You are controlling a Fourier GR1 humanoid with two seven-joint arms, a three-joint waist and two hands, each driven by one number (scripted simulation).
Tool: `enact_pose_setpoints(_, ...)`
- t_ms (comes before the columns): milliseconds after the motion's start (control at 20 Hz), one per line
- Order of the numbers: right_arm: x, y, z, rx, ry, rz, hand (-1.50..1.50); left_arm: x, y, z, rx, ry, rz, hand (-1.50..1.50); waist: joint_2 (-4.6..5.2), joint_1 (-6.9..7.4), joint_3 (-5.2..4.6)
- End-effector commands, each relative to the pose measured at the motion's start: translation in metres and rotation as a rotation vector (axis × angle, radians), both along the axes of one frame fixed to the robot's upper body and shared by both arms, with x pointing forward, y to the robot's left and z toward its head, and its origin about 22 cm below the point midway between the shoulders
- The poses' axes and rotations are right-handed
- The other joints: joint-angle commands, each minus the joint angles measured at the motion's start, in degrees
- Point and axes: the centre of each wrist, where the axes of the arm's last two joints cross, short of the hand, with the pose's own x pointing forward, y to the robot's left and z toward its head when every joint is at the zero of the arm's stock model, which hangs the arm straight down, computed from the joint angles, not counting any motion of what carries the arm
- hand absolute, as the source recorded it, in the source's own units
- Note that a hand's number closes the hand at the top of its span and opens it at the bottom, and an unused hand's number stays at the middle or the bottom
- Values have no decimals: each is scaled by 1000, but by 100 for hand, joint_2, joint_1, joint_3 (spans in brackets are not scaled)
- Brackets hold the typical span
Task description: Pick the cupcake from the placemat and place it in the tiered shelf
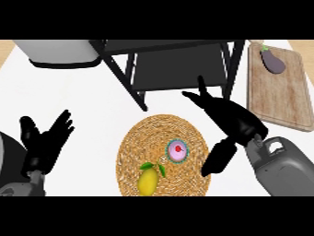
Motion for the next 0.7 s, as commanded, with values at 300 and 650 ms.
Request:
enact_pose_setpoints(300, -30, 41, -20, -89, -8, 3, -150, 8, -5, 4, 17, 14, 21, 0, 48, 18, -18)
enact_pose_setpoints(650, -9, 31, -42, -119, -3, -23, -150, -7, 5, -8, 6, 22, 7, 0, 56, 49, -18)
